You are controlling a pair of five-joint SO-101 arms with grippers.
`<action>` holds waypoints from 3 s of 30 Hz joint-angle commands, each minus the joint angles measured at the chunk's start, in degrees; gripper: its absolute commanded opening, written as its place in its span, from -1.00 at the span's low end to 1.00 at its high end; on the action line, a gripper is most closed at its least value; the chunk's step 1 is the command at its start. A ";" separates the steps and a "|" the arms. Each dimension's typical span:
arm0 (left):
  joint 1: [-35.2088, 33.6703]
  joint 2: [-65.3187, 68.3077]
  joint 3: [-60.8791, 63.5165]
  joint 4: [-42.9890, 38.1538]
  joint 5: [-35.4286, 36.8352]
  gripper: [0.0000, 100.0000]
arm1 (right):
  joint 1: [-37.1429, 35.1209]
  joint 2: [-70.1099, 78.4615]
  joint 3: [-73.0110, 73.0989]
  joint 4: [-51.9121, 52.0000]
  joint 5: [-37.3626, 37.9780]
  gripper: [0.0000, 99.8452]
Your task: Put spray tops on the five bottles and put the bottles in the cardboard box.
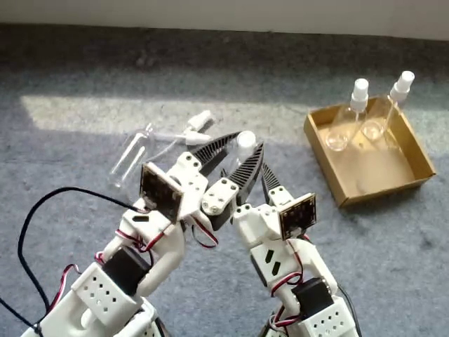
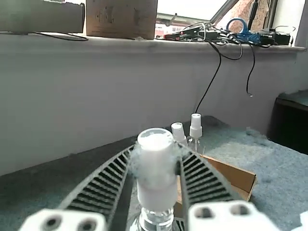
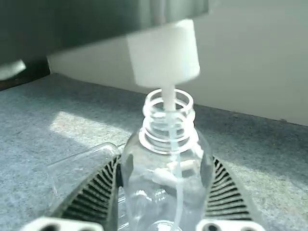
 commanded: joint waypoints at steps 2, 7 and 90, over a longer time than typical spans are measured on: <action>-0.75 7.60 -6.37 0.26 0.53 -0.99 | -0.04 -0.92 6.73 0.22 0.09 -0.78; -0.92 7.96 -6.55 2.81 0.53 -0.99 | -0.04 -0.92 6.73 0.22 0.09 -0.78; -2.15 -0.40 1.45 8.26 -13.80 -0.74 | -0.13 -1.10 6.73 1.98 0.09 -0.78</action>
